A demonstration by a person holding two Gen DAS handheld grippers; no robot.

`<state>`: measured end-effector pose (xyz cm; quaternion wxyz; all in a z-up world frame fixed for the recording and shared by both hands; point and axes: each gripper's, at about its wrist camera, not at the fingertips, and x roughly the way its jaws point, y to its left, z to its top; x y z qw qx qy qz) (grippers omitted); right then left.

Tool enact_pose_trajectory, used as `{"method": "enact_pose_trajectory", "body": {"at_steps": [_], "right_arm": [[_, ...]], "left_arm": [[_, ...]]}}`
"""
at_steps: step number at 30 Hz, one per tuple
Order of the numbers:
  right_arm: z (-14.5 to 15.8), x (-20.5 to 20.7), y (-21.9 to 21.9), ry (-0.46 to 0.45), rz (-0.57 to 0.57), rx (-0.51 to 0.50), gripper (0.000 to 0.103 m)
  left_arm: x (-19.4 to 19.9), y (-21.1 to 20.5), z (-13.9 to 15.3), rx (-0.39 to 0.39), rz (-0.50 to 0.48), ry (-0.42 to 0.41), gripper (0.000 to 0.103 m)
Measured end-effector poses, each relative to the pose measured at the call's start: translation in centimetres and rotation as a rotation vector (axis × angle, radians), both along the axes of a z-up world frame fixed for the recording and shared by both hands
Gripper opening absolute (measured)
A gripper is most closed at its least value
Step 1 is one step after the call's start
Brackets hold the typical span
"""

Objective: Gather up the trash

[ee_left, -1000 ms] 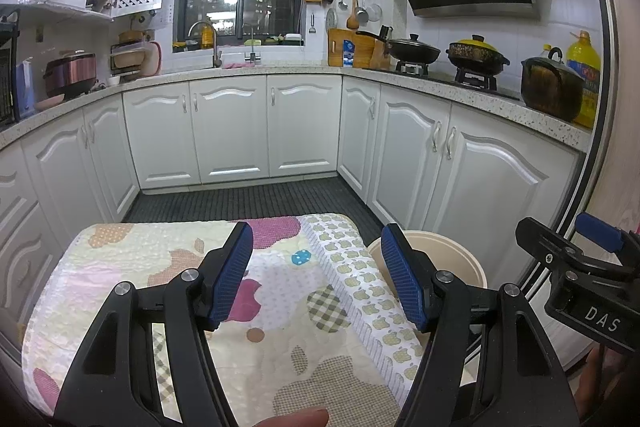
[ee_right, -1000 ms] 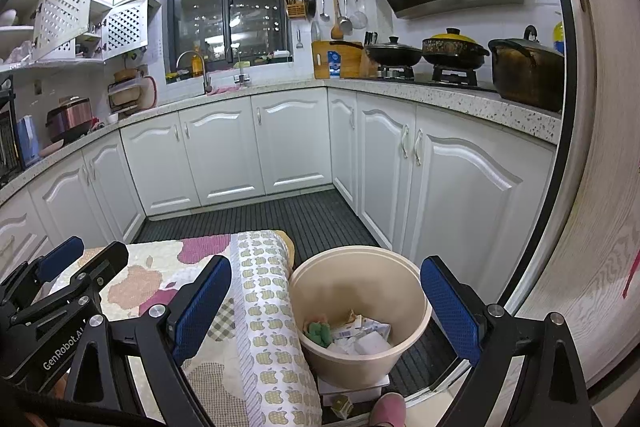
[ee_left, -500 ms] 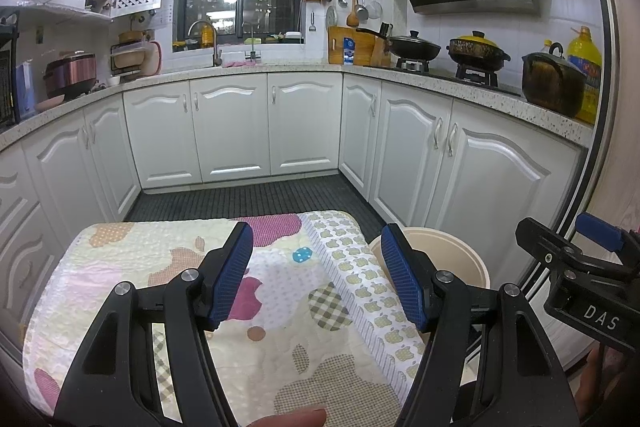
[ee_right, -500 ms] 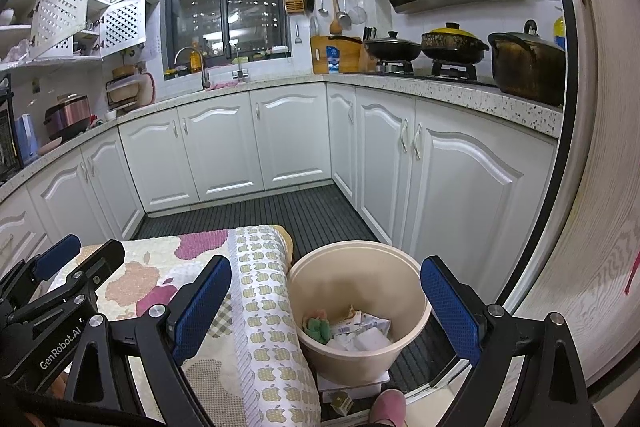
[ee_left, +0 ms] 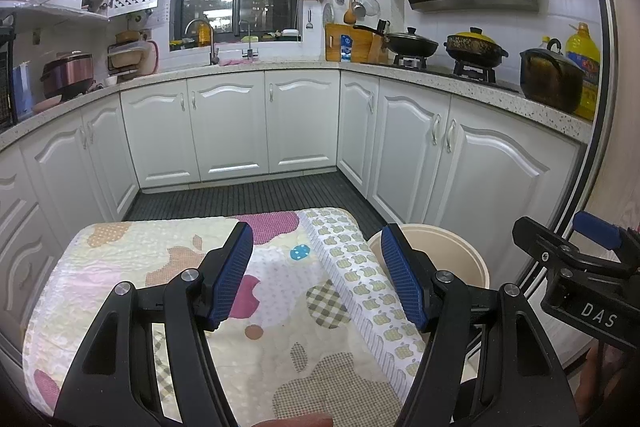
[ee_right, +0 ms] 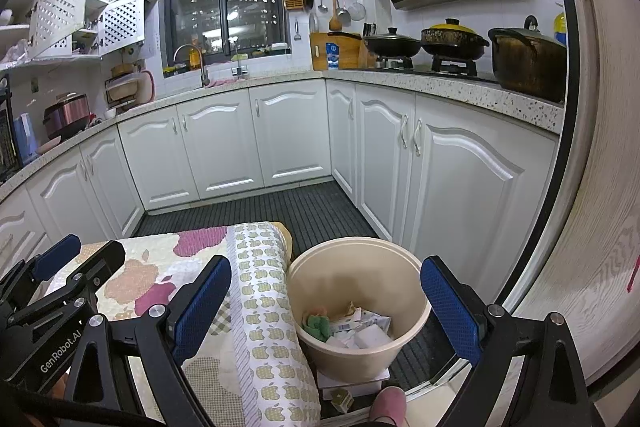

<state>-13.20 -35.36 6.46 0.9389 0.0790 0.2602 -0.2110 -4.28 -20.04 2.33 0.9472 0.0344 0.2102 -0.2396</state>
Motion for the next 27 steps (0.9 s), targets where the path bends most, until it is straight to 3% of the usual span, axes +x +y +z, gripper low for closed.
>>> {"method": "enact_pose_trajectory", "body": {"at_steps": [27], "right_arm": [[-0.21, 0.08, -0.58, 0.018, -0.001, 0.012, 0.094]], "left_arm": [[0.34, 0.26, -0.45, 0.017, -0.022, 0.018, 0.066]]}}
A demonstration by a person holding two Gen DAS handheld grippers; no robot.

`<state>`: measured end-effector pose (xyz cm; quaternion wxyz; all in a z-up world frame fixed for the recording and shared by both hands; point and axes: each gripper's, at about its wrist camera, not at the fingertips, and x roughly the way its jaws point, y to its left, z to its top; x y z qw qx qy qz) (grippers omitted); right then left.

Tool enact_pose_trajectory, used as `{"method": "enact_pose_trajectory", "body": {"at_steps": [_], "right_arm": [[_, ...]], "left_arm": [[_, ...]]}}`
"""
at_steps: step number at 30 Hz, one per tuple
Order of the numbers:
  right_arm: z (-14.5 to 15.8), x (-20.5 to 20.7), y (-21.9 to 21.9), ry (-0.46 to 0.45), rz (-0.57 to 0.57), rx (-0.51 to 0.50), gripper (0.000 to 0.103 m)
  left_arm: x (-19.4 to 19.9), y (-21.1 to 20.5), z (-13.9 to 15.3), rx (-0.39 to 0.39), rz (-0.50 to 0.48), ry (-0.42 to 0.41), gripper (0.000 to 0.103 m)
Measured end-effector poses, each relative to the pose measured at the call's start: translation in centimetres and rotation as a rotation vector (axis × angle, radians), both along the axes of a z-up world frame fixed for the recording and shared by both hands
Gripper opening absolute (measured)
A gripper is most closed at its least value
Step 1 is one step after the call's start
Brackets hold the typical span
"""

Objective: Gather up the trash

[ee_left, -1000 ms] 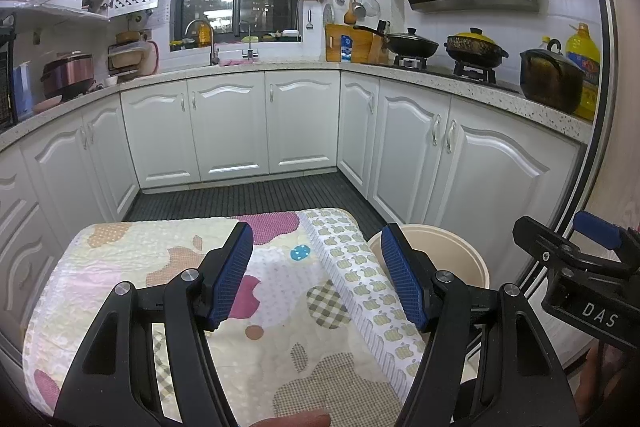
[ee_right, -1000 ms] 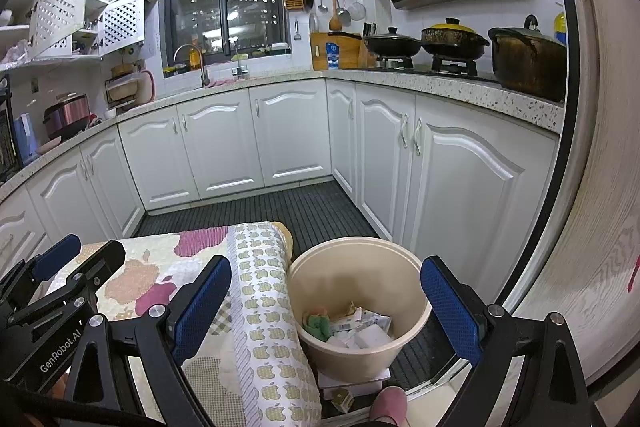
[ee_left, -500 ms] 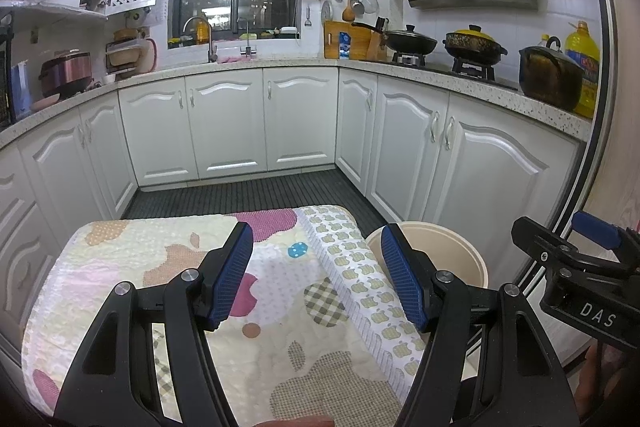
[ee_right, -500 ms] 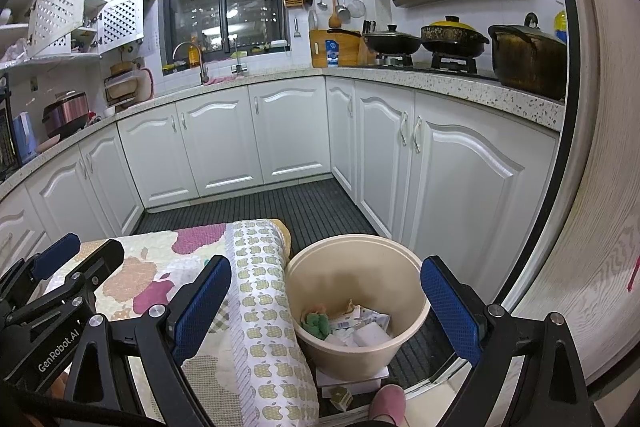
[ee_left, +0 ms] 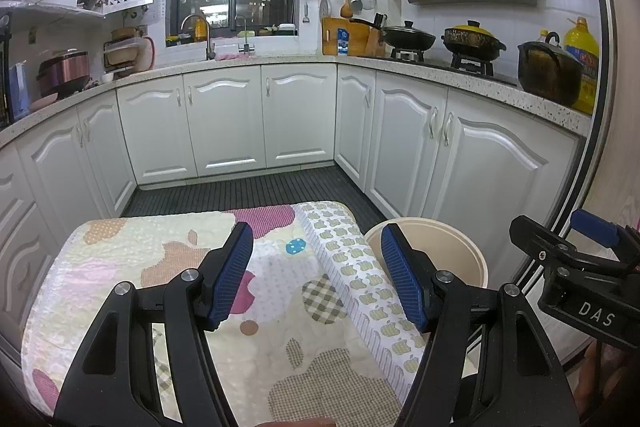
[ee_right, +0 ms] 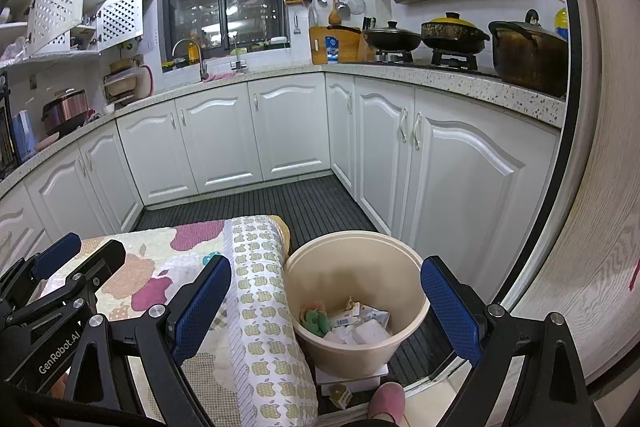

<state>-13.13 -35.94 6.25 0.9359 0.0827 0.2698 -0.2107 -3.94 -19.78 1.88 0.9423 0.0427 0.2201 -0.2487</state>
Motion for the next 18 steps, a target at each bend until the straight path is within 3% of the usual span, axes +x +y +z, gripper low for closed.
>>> {"method": "enact_pose_trajectory", "body": {"at_steps": [18], "right_arm": [[-0.81, 0.23, -0.27, 0.021, -0.004, 0.01, 0.094]], "left_arm": [[0.28, -0.31, -0.48, 0.01, -0.019, 0.008, 0.066]]}}
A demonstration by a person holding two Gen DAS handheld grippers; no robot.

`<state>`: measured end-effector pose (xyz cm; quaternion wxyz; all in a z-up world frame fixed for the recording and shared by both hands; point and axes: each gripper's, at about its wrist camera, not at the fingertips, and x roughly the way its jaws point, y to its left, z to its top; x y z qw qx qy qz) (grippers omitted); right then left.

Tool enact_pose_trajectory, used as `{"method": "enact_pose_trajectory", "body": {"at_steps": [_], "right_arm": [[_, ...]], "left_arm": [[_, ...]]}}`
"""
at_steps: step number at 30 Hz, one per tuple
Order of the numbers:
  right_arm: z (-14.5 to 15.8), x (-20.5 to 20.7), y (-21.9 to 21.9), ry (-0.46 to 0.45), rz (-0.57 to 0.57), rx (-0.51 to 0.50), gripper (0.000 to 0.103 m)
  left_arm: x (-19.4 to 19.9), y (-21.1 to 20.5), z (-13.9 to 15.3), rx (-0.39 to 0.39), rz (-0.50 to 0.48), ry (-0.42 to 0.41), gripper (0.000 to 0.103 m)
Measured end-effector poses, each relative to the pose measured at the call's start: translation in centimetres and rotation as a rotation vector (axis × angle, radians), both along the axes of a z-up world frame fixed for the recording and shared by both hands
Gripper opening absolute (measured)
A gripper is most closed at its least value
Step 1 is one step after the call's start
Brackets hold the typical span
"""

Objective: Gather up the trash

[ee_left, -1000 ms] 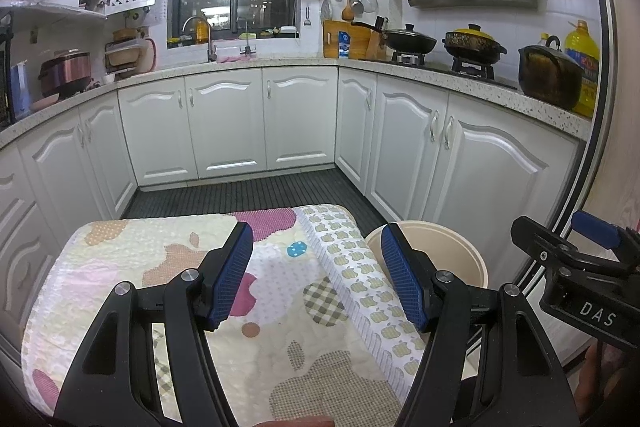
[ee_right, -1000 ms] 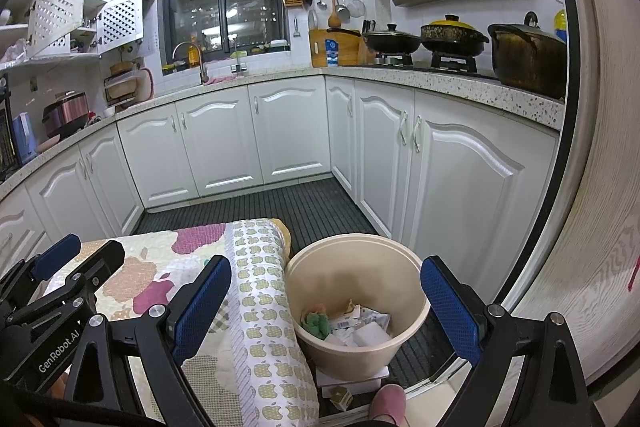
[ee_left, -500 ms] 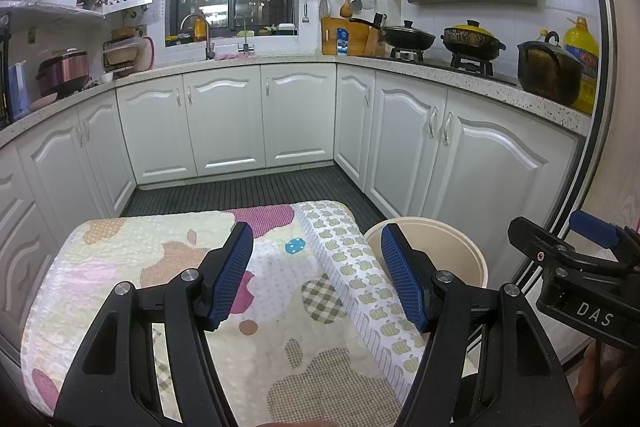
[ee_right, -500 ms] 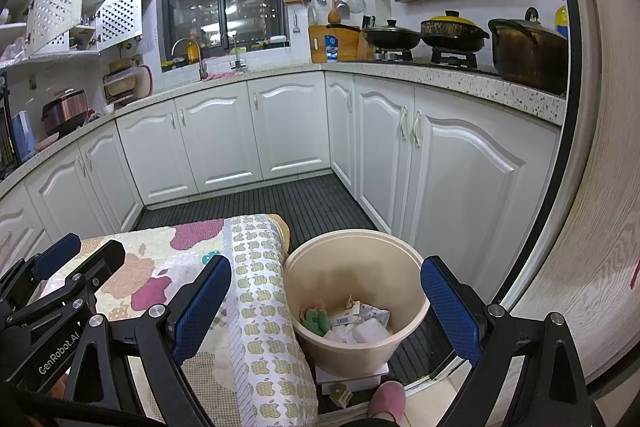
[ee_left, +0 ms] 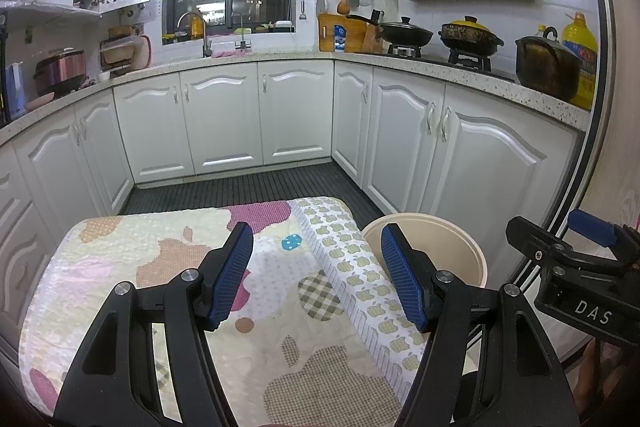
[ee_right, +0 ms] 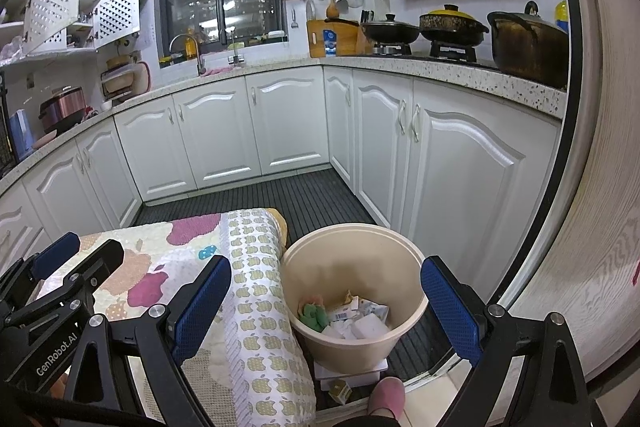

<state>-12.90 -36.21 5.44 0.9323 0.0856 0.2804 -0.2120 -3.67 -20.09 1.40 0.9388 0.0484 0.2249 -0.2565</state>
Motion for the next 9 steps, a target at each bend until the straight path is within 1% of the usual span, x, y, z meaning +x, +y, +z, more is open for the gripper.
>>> {"method": "enact_pose_trajectory", "body": {"at_steps": [3, 9], "right_arm": [[-0.1, 0.1, 0.0, 0.004, -0.001, -0.002, 0.094], [-0.7, 0.7, 0.3, 0.022, 0.011, 0.015, 0.094]], "left_arm": [[0.2, 0.1, -0.3, -0.004, -0.009, 0.006, 0.066], [1.1, 0.6, -0.8, 0.007, 0.005, 0.031, 0.066]]}}
